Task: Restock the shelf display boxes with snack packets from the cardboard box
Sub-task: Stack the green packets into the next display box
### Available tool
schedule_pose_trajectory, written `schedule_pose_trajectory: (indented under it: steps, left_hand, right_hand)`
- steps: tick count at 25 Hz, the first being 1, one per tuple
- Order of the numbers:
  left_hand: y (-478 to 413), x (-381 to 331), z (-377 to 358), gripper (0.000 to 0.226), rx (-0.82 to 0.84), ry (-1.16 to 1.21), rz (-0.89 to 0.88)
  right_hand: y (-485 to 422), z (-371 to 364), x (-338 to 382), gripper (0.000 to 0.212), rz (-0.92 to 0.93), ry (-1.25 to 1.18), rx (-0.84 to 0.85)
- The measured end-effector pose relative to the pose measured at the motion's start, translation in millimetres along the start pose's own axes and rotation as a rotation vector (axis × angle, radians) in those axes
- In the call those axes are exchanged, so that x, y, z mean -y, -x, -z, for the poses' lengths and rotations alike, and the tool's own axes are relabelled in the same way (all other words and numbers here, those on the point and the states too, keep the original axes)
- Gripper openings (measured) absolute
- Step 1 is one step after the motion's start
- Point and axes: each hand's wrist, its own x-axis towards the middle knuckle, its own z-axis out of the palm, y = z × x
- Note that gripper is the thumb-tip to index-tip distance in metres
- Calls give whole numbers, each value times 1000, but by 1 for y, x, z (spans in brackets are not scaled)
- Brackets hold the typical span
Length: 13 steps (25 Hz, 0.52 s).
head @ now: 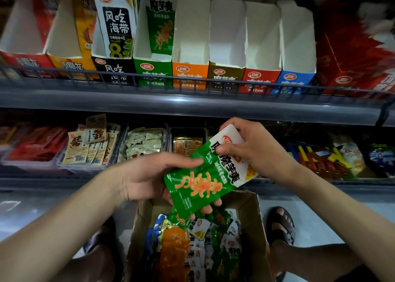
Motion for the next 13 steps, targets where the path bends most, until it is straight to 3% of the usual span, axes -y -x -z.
schedule_pose_trajectory:
  steps: [6, 8, 13]
  left_hand:
    - [-8, 2, -15, 23, -69, -133, 54]
    - [-9, 2, -16, 25, -125, -141, 24]
    - [-9, 1, -15, 33, -251, -138, -61]
  right_hand:
    - [-2, -7, -11, 12, 23, 65, -128]
    - [-1, -7, -16, 11, 5, 45, -164]
    - [6, -8, -21, 33, -28, -14, -110]
